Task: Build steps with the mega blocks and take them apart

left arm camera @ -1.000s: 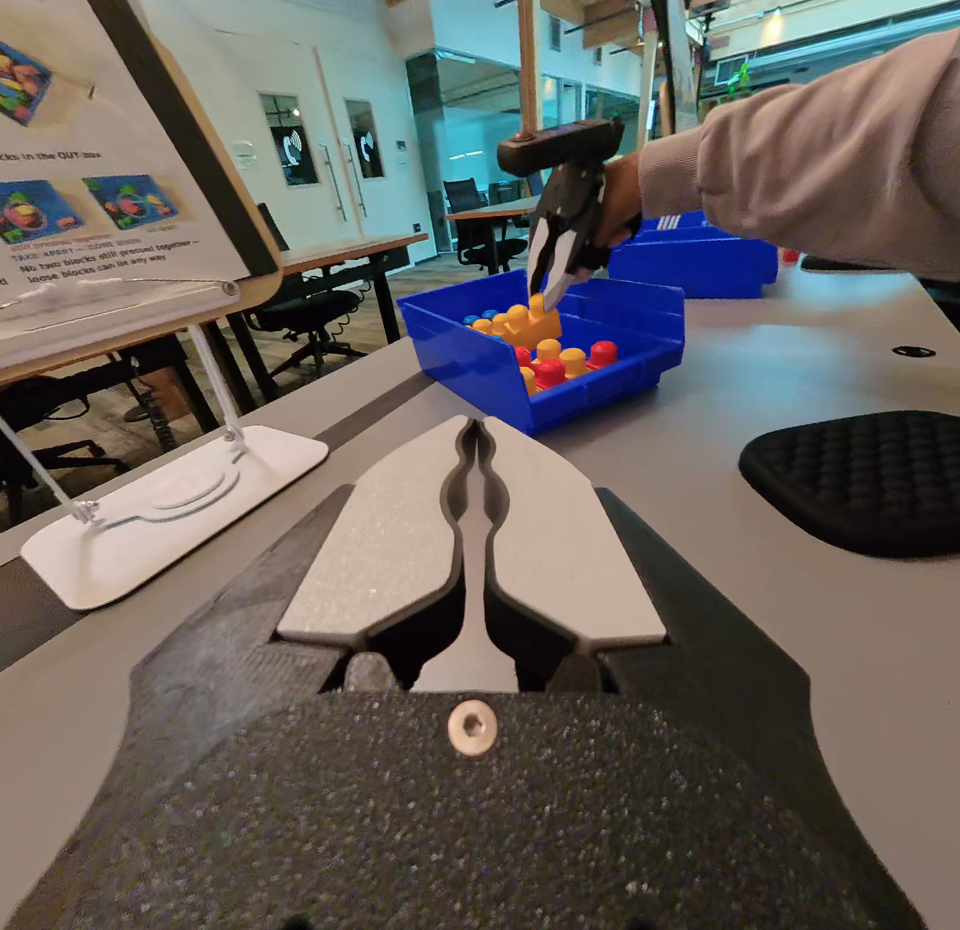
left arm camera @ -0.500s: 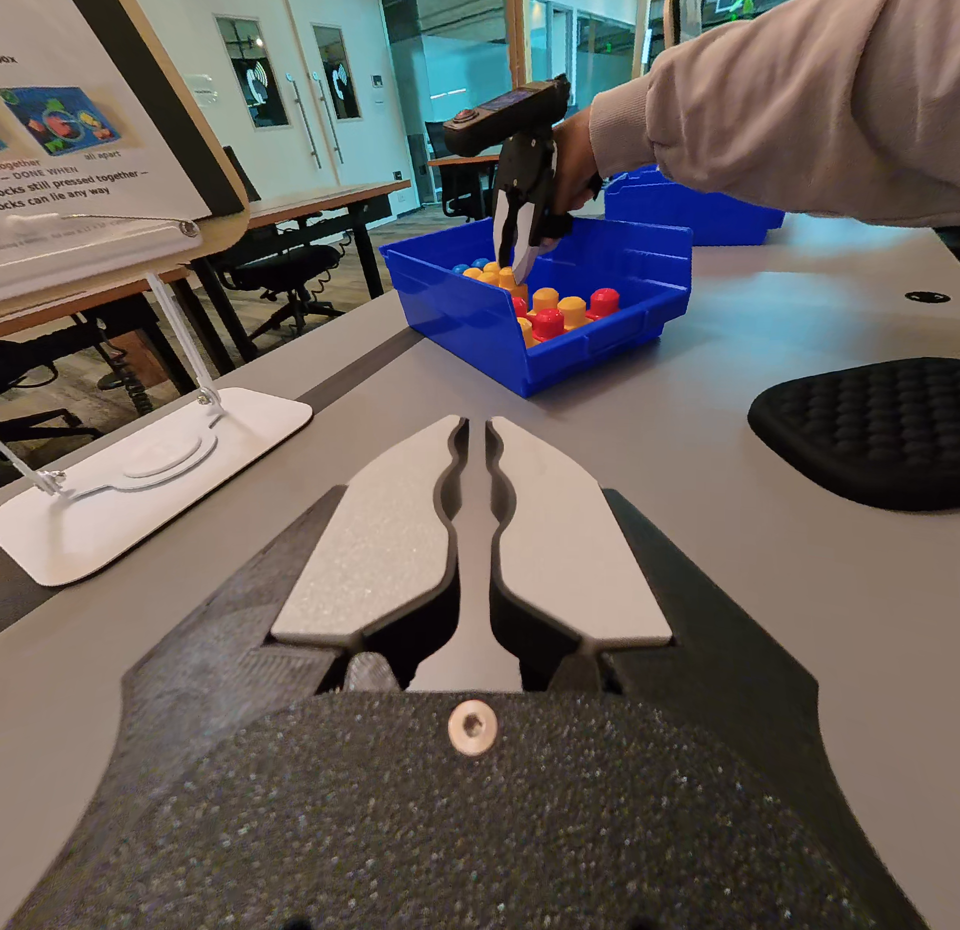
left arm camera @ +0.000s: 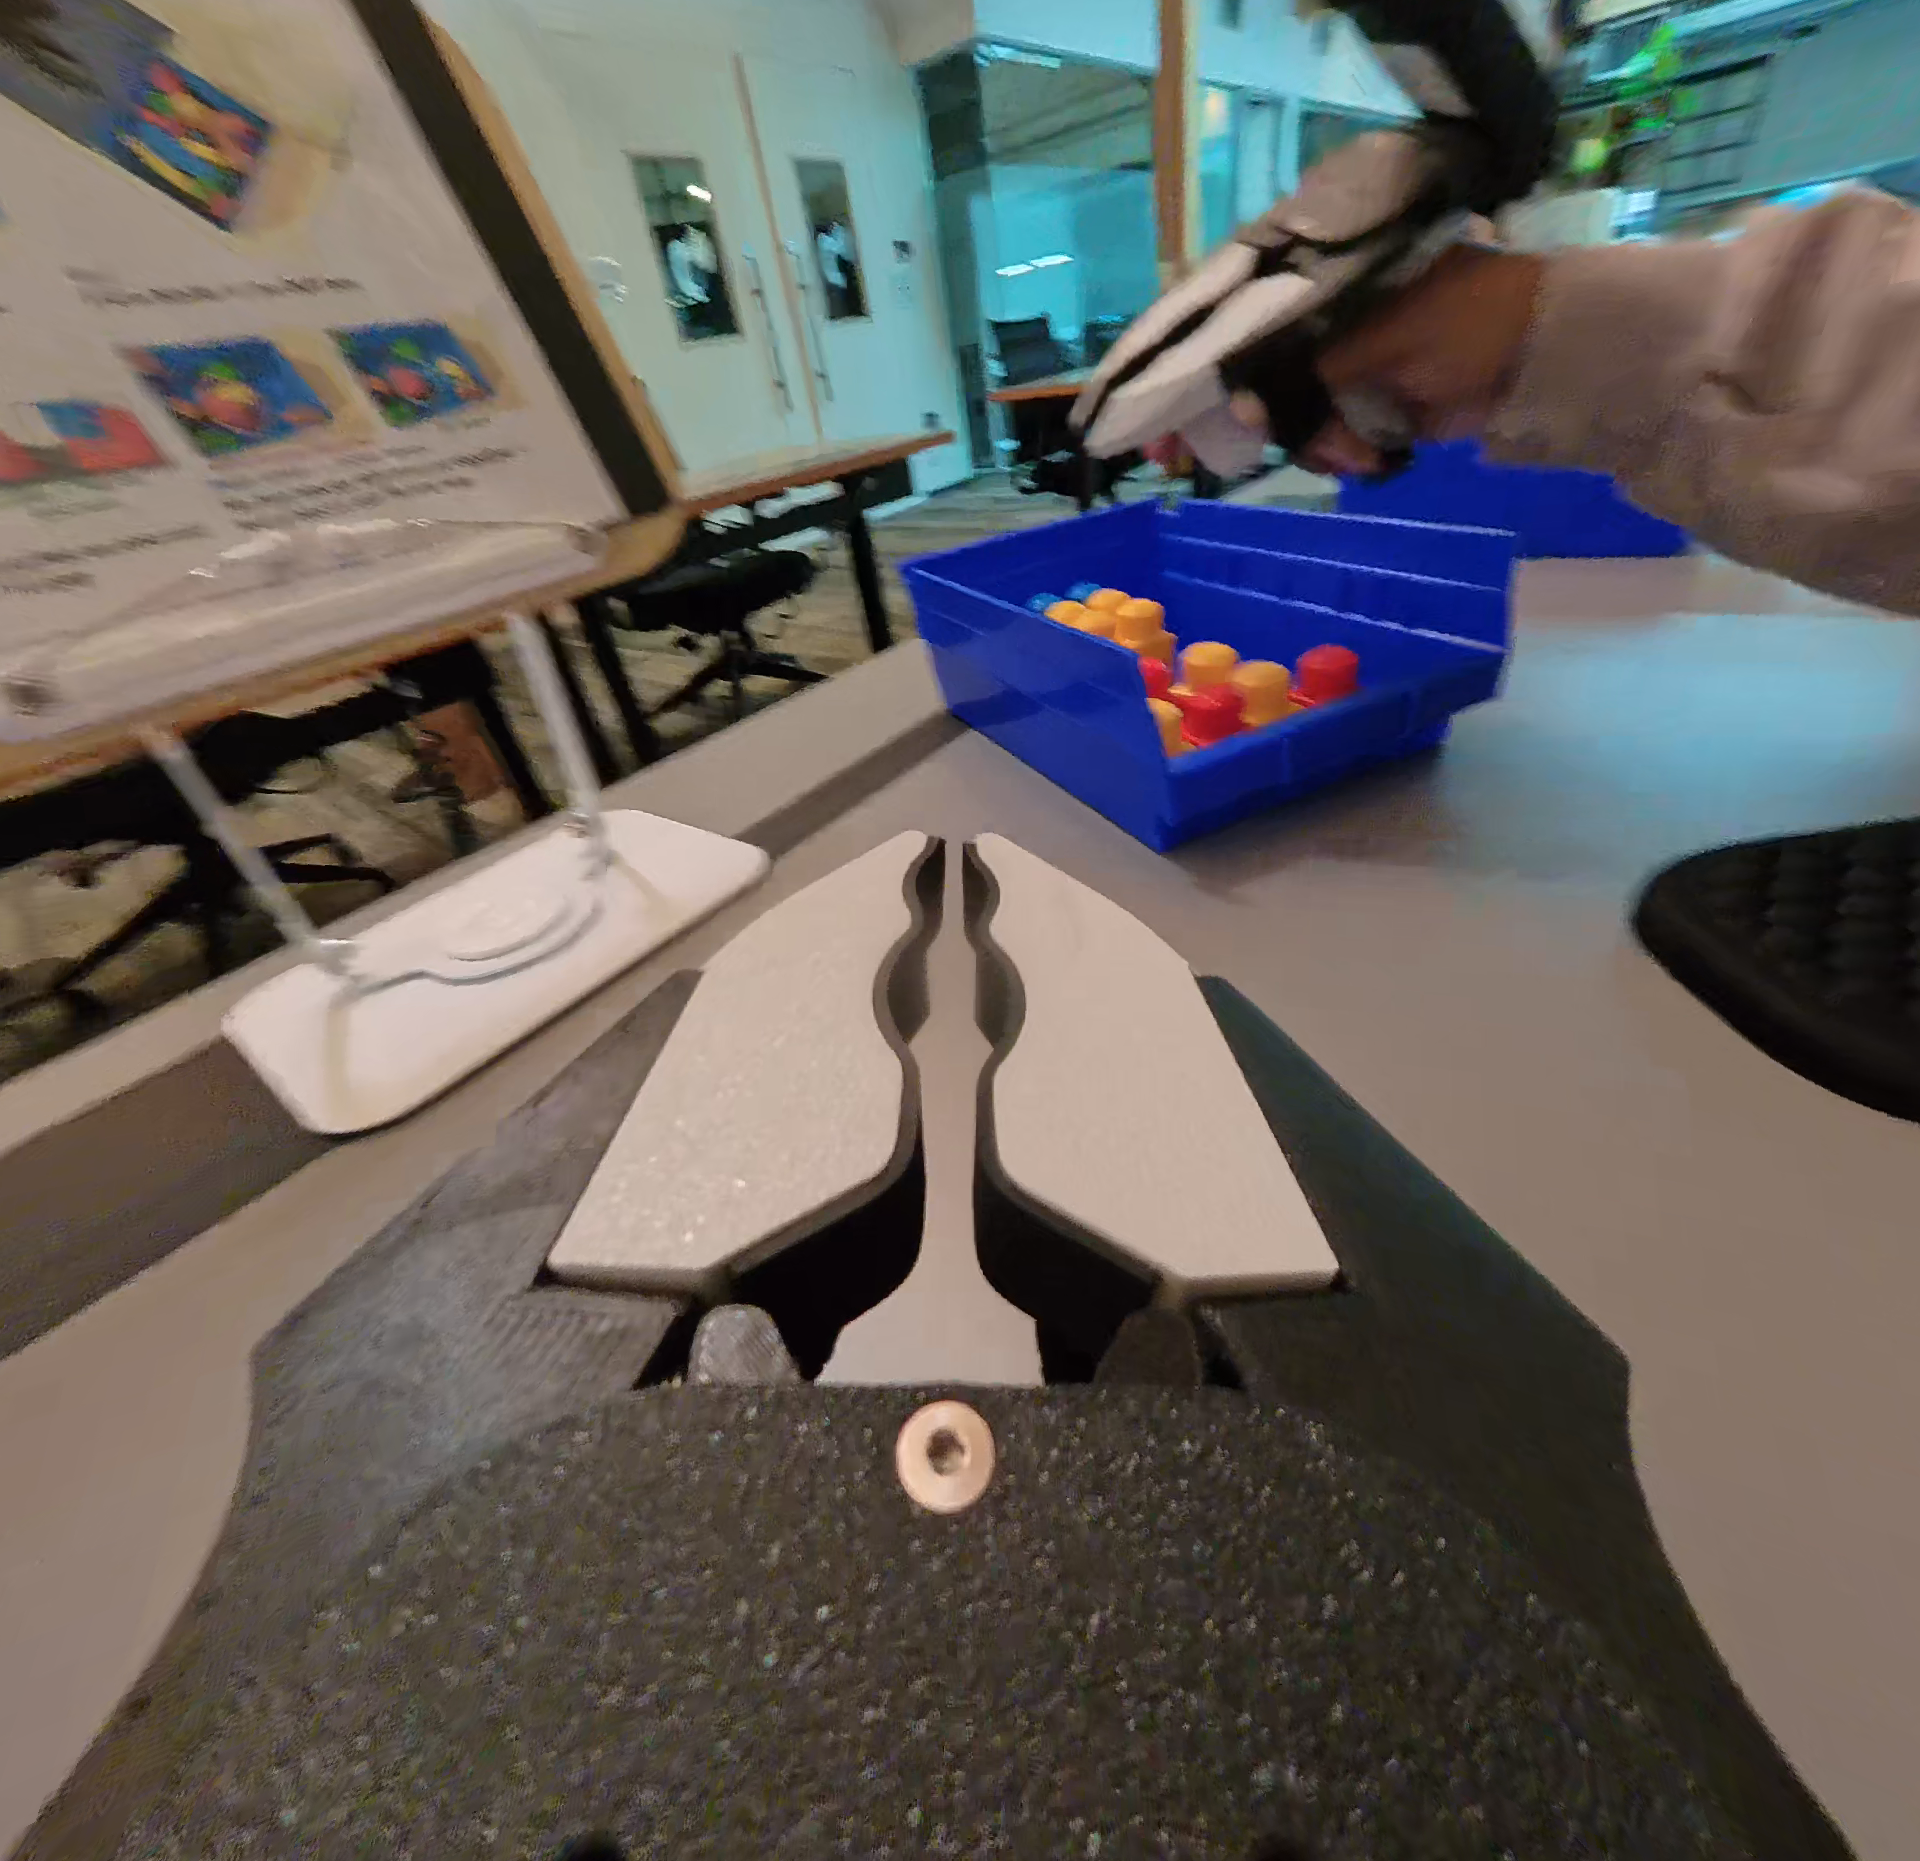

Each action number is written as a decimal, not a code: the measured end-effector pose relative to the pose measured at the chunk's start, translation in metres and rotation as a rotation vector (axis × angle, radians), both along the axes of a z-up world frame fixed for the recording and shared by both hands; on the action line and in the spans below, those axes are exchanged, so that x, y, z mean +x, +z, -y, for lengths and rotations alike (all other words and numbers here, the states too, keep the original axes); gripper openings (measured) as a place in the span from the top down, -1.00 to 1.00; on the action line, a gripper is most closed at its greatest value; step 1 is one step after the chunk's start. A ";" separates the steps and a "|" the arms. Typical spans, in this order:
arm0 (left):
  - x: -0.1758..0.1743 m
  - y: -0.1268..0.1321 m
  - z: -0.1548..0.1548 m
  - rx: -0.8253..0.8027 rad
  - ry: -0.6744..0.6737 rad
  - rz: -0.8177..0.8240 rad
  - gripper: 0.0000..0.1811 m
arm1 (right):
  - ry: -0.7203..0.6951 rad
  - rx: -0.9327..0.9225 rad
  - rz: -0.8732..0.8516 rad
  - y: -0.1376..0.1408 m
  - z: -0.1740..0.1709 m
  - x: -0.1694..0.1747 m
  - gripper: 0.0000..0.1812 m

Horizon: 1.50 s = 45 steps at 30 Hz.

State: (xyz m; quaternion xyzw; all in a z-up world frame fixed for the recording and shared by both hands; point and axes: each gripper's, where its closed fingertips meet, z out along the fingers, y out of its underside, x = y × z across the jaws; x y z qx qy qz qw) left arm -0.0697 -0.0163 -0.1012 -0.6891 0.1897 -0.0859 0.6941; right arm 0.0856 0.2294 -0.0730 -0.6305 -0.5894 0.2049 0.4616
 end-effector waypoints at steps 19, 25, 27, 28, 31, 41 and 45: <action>-0.270 0.063 0.076 -0.032 0.835 -0.028 0.61 | 0.090 -0.189 -0.429 -0.059 0.162 -0.084 1.00; -0.339 0.019 0.089 -0.231 1.016 0.003 0.47 | 0.107 -0.191 -0.468 -0.046 0.168 -0.079 1.00; -0.353 0.004 0.091 -0.301 1.058 -0.013 0.48 | 0.115 -0.183 -0.465 -0.045 0.170 -0.078 1.00; -0.359 -0.003 0.090 -0.337 1.072 -0.013 0.47 | 0.118 -0.179 -0.465 -0.044 0.171 -0.078 1.00; -0.378 -0.023 0.086 -0.438 1.115 0.013 0.43 | 0.120 -0.182 -0.469 -0.043 0.171 -0.076 1.00; -0.452 -0.053 0.071 -0.538 1.284 0.024 0.40 | 0.123 -0.200 -0.463 -0.045 0.168 -0.077 1.00; -0.465 -0.065 0.065 -0.587 1.318 0.034 0.39 | 0.126 -0.199 -0.454 -0.047 0.168 -0.077 1.00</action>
